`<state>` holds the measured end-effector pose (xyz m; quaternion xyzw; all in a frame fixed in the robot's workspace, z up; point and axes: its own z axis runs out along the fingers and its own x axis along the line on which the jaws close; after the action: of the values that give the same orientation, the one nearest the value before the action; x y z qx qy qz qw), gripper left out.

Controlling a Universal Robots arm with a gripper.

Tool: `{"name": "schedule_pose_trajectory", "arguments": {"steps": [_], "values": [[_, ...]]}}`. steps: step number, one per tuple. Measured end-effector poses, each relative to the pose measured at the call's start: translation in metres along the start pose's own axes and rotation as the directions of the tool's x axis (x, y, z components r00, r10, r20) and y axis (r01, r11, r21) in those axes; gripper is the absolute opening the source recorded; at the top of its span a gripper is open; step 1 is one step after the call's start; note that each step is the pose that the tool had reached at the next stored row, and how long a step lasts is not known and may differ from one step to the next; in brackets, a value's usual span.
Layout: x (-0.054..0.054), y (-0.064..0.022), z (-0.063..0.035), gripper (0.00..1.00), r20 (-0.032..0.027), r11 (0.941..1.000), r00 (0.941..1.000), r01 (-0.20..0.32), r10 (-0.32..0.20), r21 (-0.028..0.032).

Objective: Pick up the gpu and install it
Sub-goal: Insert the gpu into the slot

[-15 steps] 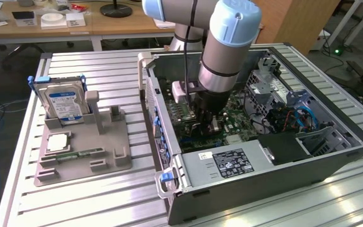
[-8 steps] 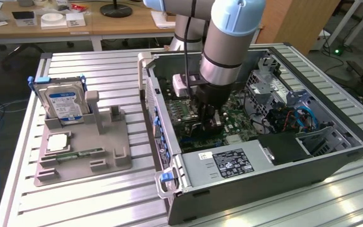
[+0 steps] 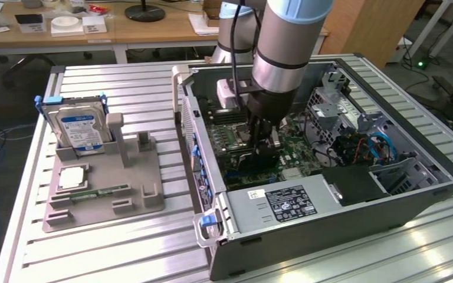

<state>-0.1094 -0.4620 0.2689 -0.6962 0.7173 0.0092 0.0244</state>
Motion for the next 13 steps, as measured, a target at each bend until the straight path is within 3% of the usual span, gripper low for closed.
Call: {"name": "schedule_pose_trajectory", "arguments": {"steps": [5,6,7,10,13], "values": [[-0.0002,0.0,-0.0022,0.35,0.0003,1.0,1.0,0.0,0.0,0.002],[-0.0002,0.0,-0.0023,0.27,0.0,1.0,1.0,0.0,0.0,0.0019],[-0.0002,0.0,-0.0023,0.27,0.0001,1.0,1.0,0.0,0.0,0.0019],[-0.0001,0.0,-0.0023,0.11,0.0,1.0,1.0,0.0,0.0,0.0019],[-0.0002,0.0,-0.0023,0.11,0.0,1.0,1.0,0.0,0.0,0.0019]]}}
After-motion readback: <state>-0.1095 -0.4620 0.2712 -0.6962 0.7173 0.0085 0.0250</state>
